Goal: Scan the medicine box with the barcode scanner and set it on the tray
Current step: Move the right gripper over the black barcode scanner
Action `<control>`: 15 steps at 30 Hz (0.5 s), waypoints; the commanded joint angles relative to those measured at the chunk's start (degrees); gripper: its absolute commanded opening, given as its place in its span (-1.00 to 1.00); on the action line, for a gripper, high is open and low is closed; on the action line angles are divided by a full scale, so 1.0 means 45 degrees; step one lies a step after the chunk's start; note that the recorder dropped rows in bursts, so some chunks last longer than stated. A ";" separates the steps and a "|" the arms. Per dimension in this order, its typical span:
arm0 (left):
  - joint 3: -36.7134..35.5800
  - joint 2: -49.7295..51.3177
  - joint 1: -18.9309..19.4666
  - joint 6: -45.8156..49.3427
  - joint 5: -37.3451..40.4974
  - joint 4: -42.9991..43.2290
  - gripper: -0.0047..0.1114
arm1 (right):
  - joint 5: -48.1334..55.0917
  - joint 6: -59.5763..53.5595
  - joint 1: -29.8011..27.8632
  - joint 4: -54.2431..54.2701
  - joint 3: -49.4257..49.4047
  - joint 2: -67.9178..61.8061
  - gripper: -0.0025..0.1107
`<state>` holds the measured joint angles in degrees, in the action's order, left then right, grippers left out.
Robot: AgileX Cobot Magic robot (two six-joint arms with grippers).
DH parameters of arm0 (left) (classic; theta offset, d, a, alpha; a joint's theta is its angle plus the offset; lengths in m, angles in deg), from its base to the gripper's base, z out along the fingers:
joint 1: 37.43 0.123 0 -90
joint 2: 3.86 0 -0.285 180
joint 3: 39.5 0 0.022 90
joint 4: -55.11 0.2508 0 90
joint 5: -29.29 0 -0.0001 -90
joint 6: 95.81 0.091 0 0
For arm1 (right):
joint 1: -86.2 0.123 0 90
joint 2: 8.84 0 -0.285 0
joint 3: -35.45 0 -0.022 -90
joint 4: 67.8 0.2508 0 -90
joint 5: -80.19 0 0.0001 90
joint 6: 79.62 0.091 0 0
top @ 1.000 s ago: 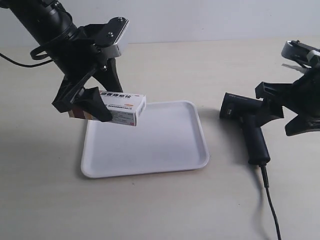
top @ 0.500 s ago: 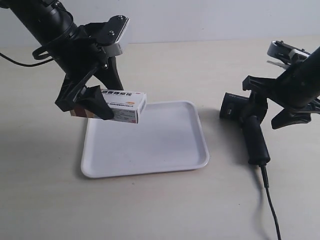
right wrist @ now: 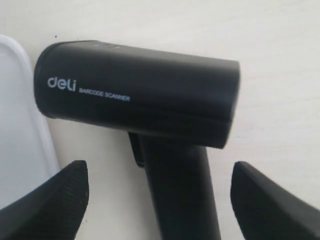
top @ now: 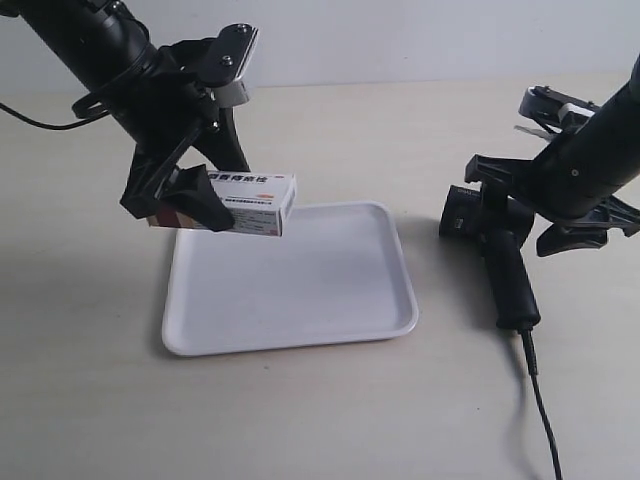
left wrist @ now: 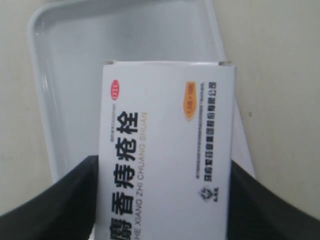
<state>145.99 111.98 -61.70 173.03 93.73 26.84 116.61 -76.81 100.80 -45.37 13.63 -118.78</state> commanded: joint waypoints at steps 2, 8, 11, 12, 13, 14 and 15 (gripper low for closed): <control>-0.0050 -0.0147 -0.0061 -0.0129 -0.0216 -0.0300 -0.92 | -0.0305 0.0573 0.0019 -0.0494 0.0121 -0.0018 0.35; -0.0050 -0.0147 -0.0061 -0.0129 -0.0216 -0.0300 -0.92 | -0.0273 0.0573 0.0019 -0.0494 0.0121 -0.0363 0.34; -0.0050 -0.0147 -0.0061 -0.0129 -0.0216 -0.0358 -0.92 | -0.0272 0.0396 0.0019 -0.0463 0.0121 -0.0559 0.34; -0.0050 -0.0147 -0.0061 -0.0129 -0.0216 -0.0358 -0.92 | -0.0306 0.0288 0.0019 -0.0413 0.0121 -0.0590 0.34; -0.0050 -0.0147 -0.0061 -0.0129 -0.0216 -0.0358 -0.92 | -0.0338 0.0287 0.0019 -0.0411 0.0121 -0.0648 0.34; -0.0050 -0.0147 -0.0061 -0.0129 -0.0216 -0.0358 -0.92 | -0.0412 0.0287 0.0019 -0.0411 0.0121 -0.0706 0.34; -0.0050 -0.0147 -0.0061 -0.0129 -0.0216 -0.0358 -0.92 | -0.0449 0.0287 0.0019 -0.0411 0.0121 -0.0759 0.34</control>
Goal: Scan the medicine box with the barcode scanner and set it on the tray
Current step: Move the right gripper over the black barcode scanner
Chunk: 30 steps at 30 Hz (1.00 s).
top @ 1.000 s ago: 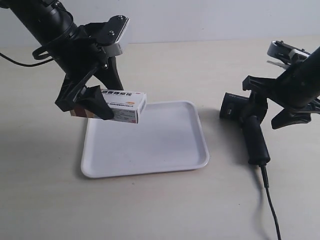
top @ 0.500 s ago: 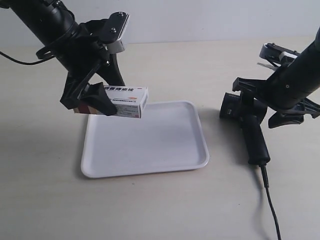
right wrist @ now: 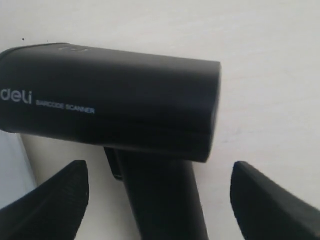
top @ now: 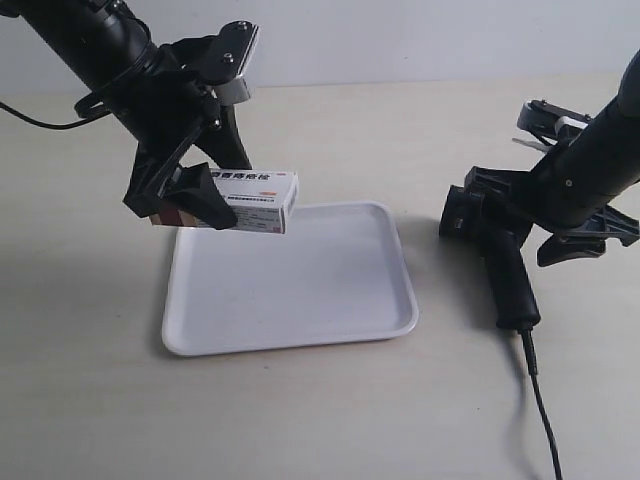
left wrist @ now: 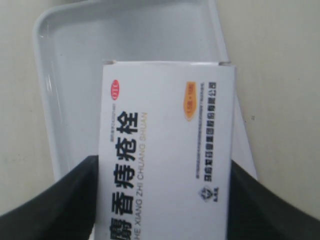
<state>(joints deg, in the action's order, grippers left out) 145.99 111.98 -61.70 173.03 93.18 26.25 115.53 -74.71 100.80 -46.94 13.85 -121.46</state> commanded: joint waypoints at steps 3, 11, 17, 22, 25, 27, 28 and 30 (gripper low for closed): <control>-0.0050 -0.0147 -0.0061 -0.0129 -0.0094 -0.0227 -0.92 | -0.0358 -0.0179 0.0019 -0.0063 0.0073 -0.0380 0.33; -0.0050 -0.0147 -0.0061 -0.0129 -0.0245 -0.0315 -0.92 | -0.0642 -0.0405 0.0019 -0.0063 0.0073 -0.0917 0.23; -0.0050 -0.0147 -0.0061 -0.0129 -0.0268 -0.0315 -0.92 | -0.0642 -0.0469 0.0019 -0.0063 0.0073 -0.1099 -0.33; -0.0050 -0.0147 -0.0061 -0.0129 -0.0294 -0.0315 -0.92 | -0.0518 -0.0675 0.0019 -0.0063 0.0073 -0.1071 -0.76; -0.0050 -0.0147 -0.0061 -0.0129 -0.0294 -0.0315 -0.92 | -0.0410 -0.0960 0.0019 -0.0097 0.0073 -0.0872 -0.94; -0.0050 -0.0147 -0.0061 -0.0129 -0.0294 -0.0315 -0.92 | -0.0154 -0.1091 0.0019 -0.0097 0.0073 -0.0628 -0.96; -0.0050 -0.0147 -0.0061 -0.0129 -0.0355 -0.0315 -0.92 | 0.0013 -0.1158 0.0019 -0.0097 0.0073 -0.0464 -0.96; -0.0050 -0.0147 -0.0061 -0.0156 -0.0574 -0.0315 -0.92 | 0.0352 -0.1321 0.0019 -0.0117 0.0073 -0.0060 -0.96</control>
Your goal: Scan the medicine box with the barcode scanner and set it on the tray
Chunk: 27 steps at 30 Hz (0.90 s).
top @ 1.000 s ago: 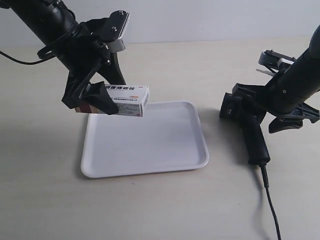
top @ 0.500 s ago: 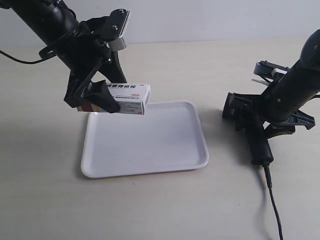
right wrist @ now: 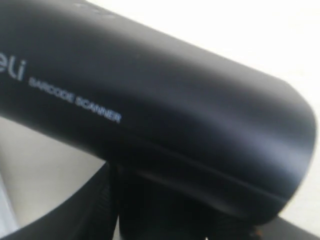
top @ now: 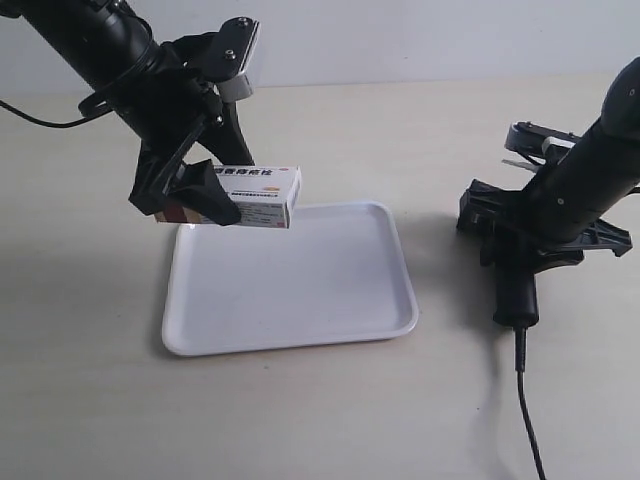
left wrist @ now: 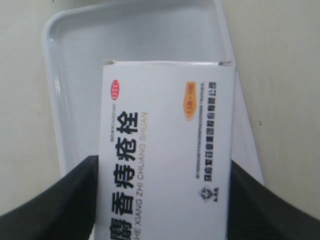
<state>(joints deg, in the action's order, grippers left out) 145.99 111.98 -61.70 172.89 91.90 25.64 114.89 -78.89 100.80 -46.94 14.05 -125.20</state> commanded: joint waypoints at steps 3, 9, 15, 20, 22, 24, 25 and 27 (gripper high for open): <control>-0.0050 -0.0136 -0.0061 -0.0418 -0.0793 -0.0180 -0.92 | 0.1117 -0.0489 0.0019 -0.0117 0.0028 0.1397 -0.96; -0.0050 0.0112 -0.0061 -0.0451 -0.1642 -0.0014 -0.92 | 0.1856 -0.0731 0.0462 -0.0117 0.0028 0.2543 -0.96; -0.0050 0.0621 -0.0091 -0.0451 -0.1762 -0.0030 -0.92 | 0.1655 -0.1113 0.2027 -0.0007 0.0028 0.2922 -0.96; -0.0050 0.0785 -0.0398 -0.0482 -0.1854 -0.0067 -0.92 | 0.1466 -0.1596 0.2505 0.0319 0.0094 0.2922 -0.96; -0.0050 0.0808 -0.0523 -0.0482 -0.2057 -0.0040 -0.92 | 0.1562 -0.1977 0.2582 0.0769 0.0193 0.2922 -0.96; -0.0050 0.0808 -0.0550 -0.0482 -0.2184 -0.0069 -0.92 | 0.1620 -0.2188 0.2678 0.0992 0.0303 0.2922 -0.96; -0.0050 0.0808 -0.0550 -0.0482 -0.2215 -0.0069 -0.92 | 0.1620 -0.2188 0.2678 0.1054 0.0364 0.2922 -0.96; -0.0050 0.0808 -0.0550 -0.0482 -0.2215 -0.0069 -0.92 | 0.1683 -0.2188 0.2678 0.1030 0.0445 0.2922 -0.96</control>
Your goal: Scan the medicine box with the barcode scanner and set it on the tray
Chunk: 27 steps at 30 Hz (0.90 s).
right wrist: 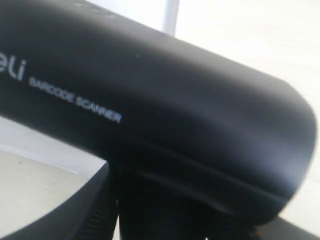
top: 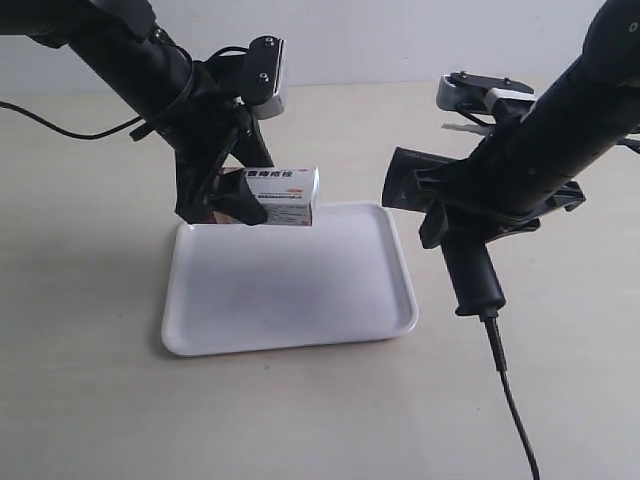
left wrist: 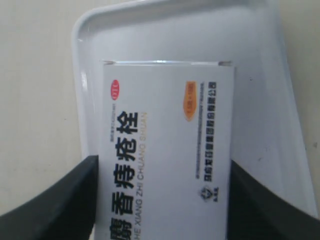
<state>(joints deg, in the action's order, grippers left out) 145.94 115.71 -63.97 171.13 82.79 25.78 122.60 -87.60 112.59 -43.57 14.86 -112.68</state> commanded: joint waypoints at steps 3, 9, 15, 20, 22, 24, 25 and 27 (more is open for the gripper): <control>-0.0041 -0.0022 -0.0045 -0.0090 -0.0220 -0.0067 -0.92 | 0.0048 -0.0508 0.0057 0.0496 0.0351 0.0139 -0.96; -0.0041 -0.0022 -0.0045 -0.0090 -0.0347 -0.0012 -0.92 | 0.0456 -0.0904 0.0057 0.0981 0.0351 0.0139 -0.96; -0.0041 -0.0022 -0.0045 -0.0090 -0.0497 -0.0011 -0.92 | 0.0838 -0.0904 0.0057 0.0956 0.0351 0.0139 -0.96; -0.0015 -0.0022 -0.0045 -0.0090 -0.0608 0.0034 -0.92 | 0.1109 -0.0904 0.0057 0.0985 0.0351 0.0139 -0.96; -0.0015 -0.0022 -0.0045 -0.0090 -0.0628 0.0034 -0.92 | 0.1119 -0.0904 0.0057 0.0960 0.0351 0.0139 -0.96; -0.0015 -0.0022 -0.0045 -0.0090 -0.0655 0.0062 -0.92 | 0.1145 -0.0904 0.0057 0.0958 0.0351 0.0139 -0.96; -0.0015 -0.0022 -0.0045 -0.0090 -0.0655 0.0087 -0.92 | 0.1168 -0.0904 0.0057 0.0958 0.0351 0.0139 -0.96; -0.0015 -0.0022 -0.0045 -0.0090 -0.0655 0.0114 -0.92 | 0.1171 -0.0904 0.0057 0.0932 0.0351 0.0139 -0.96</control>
<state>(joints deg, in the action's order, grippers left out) 145.94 115.71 -64.00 171.13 80.16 26.01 127.67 -90.99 112.81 -39.97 15.79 -112.68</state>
